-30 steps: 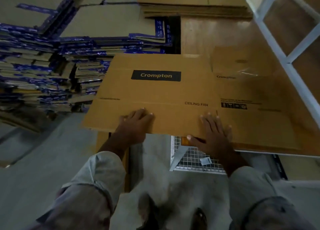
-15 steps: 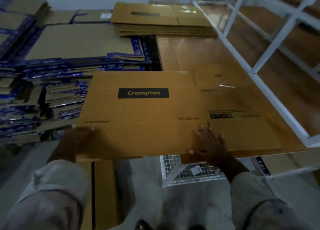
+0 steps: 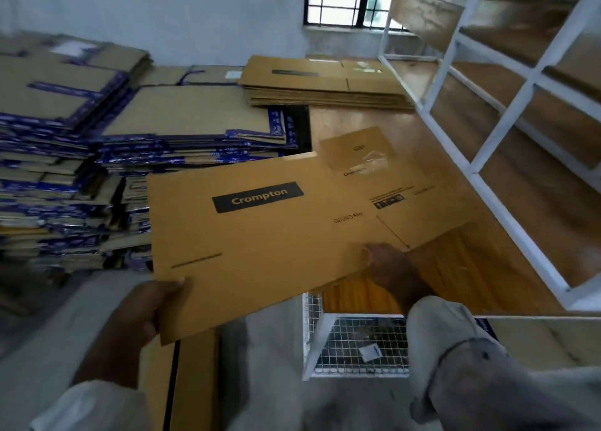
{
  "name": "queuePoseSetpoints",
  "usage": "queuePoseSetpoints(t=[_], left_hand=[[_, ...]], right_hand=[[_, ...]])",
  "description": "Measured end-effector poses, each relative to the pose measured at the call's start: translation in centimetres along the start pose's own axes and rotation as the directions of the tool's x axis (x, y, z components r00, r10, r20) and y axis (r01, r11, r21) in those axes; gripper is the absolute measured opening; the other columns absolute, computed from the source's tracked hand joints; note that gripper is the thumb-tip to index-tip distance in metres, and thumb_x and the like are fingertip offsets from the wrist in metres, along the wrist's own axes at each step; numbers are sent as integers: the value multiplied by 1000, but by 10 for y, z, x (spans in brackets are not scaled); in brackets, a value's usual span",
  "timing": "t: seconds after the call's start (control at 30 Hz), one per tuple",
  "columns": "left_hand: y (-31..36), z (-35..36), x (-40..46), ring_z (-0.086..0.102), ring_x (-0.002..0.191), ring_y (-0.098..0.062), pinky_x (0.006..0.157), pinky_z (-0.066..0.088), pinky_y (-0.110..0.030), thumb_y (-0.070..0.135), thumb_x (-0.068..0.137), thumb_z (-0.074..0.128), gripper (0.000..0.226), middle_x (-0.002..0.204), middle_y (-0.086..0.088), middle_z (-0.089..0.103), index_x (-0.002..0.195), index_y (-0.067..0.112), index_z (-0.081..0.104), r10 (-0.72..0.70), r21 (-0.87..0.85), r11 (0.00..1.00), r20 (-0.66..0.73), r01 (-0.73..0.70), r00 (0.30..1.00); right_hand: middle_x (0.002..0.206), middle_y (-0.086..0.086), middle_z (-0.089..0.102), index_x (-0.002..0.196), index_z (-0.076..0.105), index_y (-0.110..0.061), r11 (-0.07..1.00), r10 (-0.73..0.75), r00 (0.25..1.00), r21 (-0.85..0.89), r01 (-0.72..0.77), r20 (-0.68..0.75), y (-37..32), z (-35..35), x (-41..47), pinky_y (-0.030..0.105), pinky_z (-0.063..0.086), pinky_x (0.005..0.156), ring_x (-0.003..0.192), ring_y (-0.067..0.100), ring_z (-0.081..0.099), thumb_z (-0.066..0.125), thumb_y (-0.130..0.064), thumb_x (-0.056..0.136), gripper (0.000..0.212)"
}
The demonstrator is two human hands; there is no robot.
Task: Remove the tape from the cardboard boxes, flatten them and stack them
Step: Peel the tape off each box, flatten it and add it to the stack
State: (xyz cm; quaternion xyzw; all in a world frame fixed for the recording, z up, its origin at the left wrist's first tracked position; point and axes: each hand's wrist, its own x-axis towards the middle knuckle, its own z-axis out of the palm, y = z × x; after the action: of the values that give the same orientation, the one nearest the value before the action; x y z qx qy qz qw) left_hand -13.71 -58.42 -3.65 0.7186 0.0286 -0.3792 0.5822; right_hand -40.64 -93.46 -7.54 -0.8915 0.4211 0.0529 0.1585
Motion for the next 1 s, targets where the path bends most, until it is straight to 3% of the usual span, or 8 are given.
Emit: queuePoseSetpoints(t=[0.1,0.27,0.43,0.53,0.6,0.7,0.83,1.0], left_hand=[[-50,49,-33,63,97,-34,84,53,-48,24,95,70,37,119,-15,67,127,10,60,52,-120,990,-173,-73,984],[-129,167,-107,55,120,-32,104,45,-52,29,100,64,46,136,-3,57,144,25,51,1,-290,955,-222,-66,975],[-178,230,-185,67,97,-35,71,56,-38,38,103,57,20,110,-8,70,120,29,55,-107,-141,983,109,122,988],[-192,262,-218,73,81,-29,67,56,-33,40,106,49,31,98,-11,78,122,14,54,-131,138,988,458,75,879],[-200,283,-229,73,80,-27,68,56,-34,39,107,49,32,104,-14,77,125,12,52,-117,170,985,516,32,848],[-206,293,-226,73,80,-27,67,56,-33,35,105,53,31,103,-10,78,124,10,56,-76,158,987,432,8,899],[-209,283,-212,73,81,-30,61,53,-33,26,99,63,34,99,-14,76,121,0,59,4,30,999,345,-16,939],[-228,238,-196,63,123,-34,84,53,-46,30,83,70,65,140,-14,60,141,23,41,110,-51,994,577,-99,810]], right_hand=[[138,8,58,141,55,-18,993,-44,999,111,43,8,5,0,-22,41,46,97,128,31,54,54,-47,100,50],[156,9,43,149,48,-21,983,-66,998,175,60,25,34,7,-77,46,34,118,144,32,36,58,-56,96,65],[161,9,35,150,48,-23,967,-36,998,254,20,60,86,29,-140,48,28,120,151,33,24,42,-77,71,96],[163,13,26,152,43,-23,941,56,998,336,-47,-16,110,35,-162,49,38,114,146,38,31,64,-47,92,68],[159,14,30,149,47,-18,889,162,984,443,-114,-70,130,37,-167,47,44,109,138,36,42,72,-31,93,63],[143,15,52,138,52,-14,644,308,951,738,-200,-11,154,36,-173,49,54,98,123,34,58,80,-20,86,59],[127,10,65,138,49,-9,29,239,944,970,-241,227,152,26,-188,46,60,86,117,33,65,73,0,92,53],[108,14,75,99,64,-1,-189,17,945,929,-318,326,95,5,-197,27,61,73,102,24,72,67,2,95,6]])
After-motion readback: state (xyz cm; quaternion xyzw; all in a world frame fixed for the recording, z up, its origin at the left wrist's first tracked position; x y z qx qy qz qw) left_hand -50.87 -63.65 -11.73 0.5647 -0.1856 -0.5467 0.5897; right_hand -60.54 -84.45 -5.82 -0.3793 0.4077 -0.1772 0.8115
